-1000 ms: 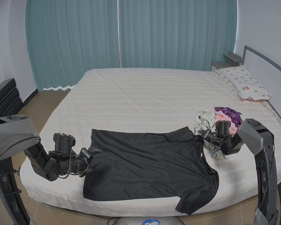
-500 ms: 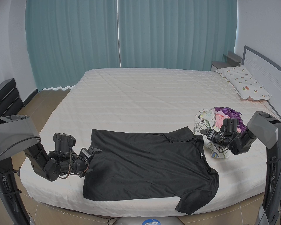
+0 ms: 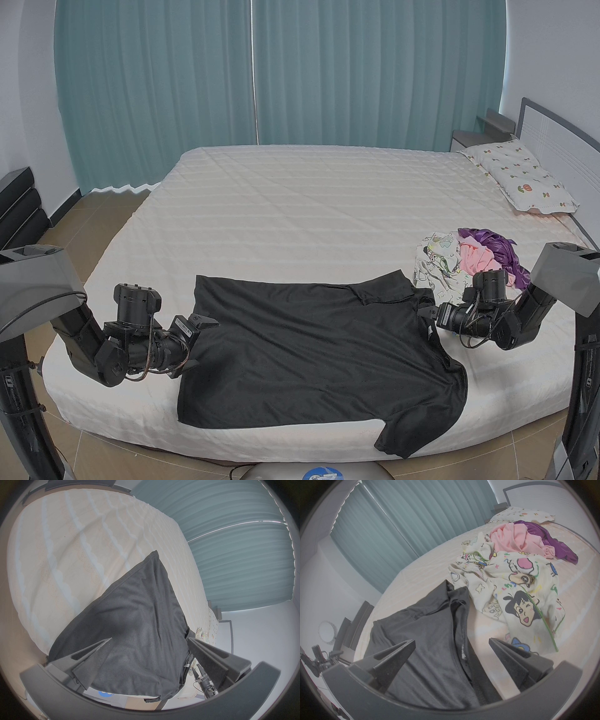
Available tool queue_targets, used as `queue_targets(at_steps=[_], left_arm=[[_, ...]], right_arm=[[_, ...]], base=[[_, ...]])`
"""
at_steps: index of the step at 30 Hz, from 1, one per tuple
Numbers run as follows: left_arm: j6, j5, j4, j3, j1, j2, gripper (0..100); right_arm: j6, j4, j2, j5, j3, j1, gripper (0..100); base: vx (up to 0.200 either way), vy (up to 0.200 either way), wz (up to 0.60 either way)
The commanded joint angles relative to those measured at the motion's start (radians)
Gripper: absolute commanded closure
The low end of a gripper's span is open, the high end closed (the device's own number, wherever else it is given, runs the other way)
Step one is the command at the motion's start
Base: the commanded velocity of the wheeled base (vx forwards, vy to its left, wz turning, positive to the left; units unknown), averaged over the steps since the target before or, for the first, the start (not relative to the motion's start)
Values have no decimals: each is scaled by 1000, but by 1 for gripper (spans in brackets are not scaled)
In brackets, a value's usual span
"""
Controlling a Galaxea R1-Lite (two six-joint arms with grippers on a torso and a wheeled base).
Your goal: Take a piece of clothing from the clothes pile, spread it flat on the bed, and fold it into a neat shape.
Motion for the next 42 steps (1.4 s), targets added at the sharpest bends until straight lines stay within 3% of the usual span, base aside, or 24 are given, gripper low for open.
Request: queue_targets(at_steps=[1, 6, 7, 13, 22, 33, 34, 42], left_arm=[[0, 0, 0, 0, 0, 1, 0], [0, 0, 0, 0, 1, 1, 0], [0, 0, 0, 0, 1, 1, 0], [0, 0, 0, -2, 1, 1, 0], [0, 0, 0, 0, 1, 1, 0], [0, 0, 0, 0, 0, 1, 0], [0, 0, 0, 0, 1, 1, 0], [0, 0, 1, 0, 1, 1, 0]], right_arm=[[-24, -2, 61, -16, -12, -2, 0], [-44, -5, 104, -21, -35, 1, 0], [-44, -3, 107, -26, -41, 0, 100], [-46, 6, 109, -35, -56, -17, 100], [-43, 6, 141, -26, -121, -120, 100], [-32, 9, 173, -21, -159, -122, 100], [-32, 12, 175, -21, -161, -122, 0], [-1, -3, 118, -18, -127, -125, 0]], base=[[0, 0, 0], [0, 0, 0], [0, 0, 0], [0, 0, 0], [0, 0, 0], [0, 0, 0], [0, 0, 0], [0, 0, 0]])
